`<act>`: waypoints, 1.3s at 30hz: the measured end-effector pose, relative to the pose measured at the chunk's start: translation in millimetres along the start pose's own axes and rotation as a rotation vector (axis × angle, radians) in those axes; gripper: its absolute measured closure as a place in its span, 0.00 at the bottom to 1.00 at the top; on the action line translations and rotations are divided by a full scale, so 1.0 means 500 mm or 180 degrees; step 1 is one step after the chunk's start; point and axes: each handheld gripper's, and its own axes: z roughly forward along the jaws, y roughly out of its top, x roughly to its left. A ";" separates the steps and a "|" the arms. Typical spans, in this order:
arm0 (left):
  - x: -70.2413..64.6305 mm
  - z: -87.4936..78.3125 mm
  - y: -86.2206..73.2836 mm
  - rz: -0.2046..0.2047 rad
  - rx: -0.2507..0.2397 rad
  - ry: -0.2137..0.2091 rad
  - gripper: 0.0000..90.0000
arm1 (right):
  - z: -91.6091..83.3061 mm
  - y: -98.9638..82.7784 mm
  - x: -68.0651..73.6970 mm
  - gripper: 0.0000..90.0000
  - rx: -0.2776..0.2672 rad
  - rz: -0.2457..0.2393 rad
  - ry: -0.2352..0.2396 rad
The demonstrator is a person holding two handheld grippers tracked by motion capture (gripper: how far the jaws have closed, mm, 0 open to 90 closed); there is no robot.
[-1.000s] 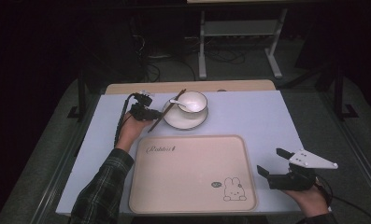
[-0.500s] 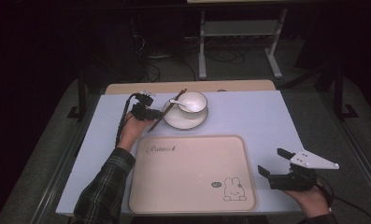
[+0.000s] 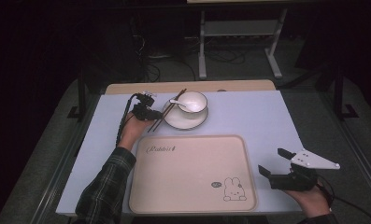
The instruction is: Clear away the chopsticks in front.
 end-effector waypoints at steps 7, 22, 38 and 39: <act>0.000 0.008 -0.004 -0.0044 0.0081 0.0014 0.87 | 0.000 0.000 0.001 0.06 0.0002 0.0000 0.0002; 0.012 -0.023 -0.014 -0.0125 -0.0038 0.0099 0.95 | -0.001 -0.001 -0.001 0.06 -0.0006 0.0002 -0.0006; 0.031 -0.130 -0.114 -0.0176 -0.0026 0.0046 0.95 | 0.002 0.000 0.001 0.06 0.0010 -0.0014 -0.0007; 0.030 -0.136 -0.121 -0.0172 -0.0026 0.0053 0.95 | 0.003 0.000 0.001 0.06 0.0008 -0.0014 -0.0009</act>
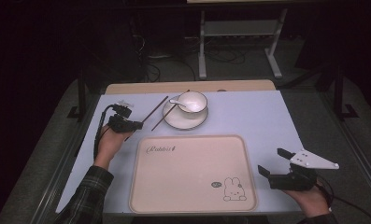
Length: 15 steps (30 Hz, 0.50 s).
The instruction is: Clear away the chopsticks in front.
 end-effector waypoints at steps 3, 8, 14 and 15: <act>0.000 -0.012 -0.013 0.0001 -0.0004 0.0015 0.95 | 0.001 0.000 0.000 0.06 -0.0002 -0.0004 0.0000; -0.004 -0.045 -0.049 0.0003 -0.0012 -0.0005 0.95 | 0.003 0.000 0.001 0.06 0.0004 -0.0017 0.0005; -0.025 -0.073 -0.084 0.0047 0.0010 -0.0066 0.95 | 0.002 0.000 0.002 0.06 -0.0002 -0.0017 -0.0005; -0.029 -0.077 -0.089 0.0065 0.0008 -0.0071 0.95 | 0.001 -0.001 0.002 0.06 -0.0004 -0.0020 -0.0011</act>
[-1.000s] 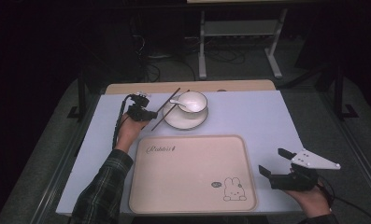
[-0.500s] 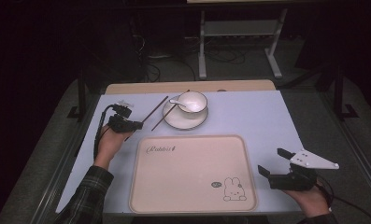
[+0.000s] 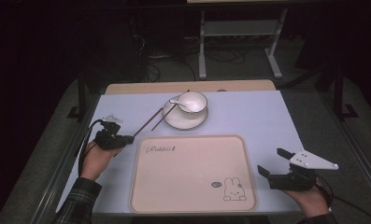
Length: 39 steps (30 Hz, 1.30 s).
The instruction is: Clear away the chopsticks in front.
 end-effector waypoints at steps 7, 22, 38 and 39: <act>-0.069 -0.024 -0.032 0.0166 -0.0046 -0.0181 0.95 | 0.001 0.000 0.000 0.06 0.0000 -0.0007 -0.0009; -0.185 0.024 -0.069 0.0392 0.0249 -0.0421 0.94 | 0.003 0.001 0.000 0.06 0.0009 -0.0018 -0.0008; -0.194 0.049 -0.079 0.0456 0.0394 -0.0359 0.89 | 0.003 0.002 0.001 0.06 0.0002 -0.0018 0.0005; -0.194 0.049 -0.079 0.0455 0.0393 -0.0363 0.88 | 0.003 0.002 0.001 0.06 0.0003 -0.0019 0.0005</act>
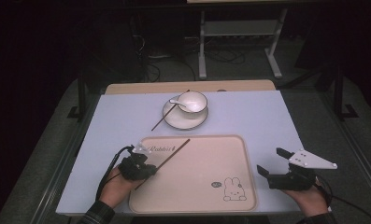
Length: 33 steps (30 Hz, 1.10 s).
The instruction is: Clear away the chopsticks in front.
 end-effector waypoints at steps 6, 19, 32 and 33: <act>0.002 0.000 0.003 -0.0005 -0.0005 -0.0017 0.77 | 0.001 0.000 0.002 0.06 0.0008 -0.0007 0.0014; 0.042 -0.020 0.076 0.0199 -0.0167 -0.0031 0.36 | 0.010 -0.003 0.001 0.07 0.0073 0.0051 0.0070; 0.116 0.005 0.230 0.0264 -0.0274 0.0197 0.37 | 0.010 -0.004 -0.002 0.07 0.0061 0.0056 0.0065; 0.116 0.005 0.230 0.0264 -0.0274 0.0197 0.40 | 0.010 -0.004 -0.002 0.07 0.0061 0.0056 0.0065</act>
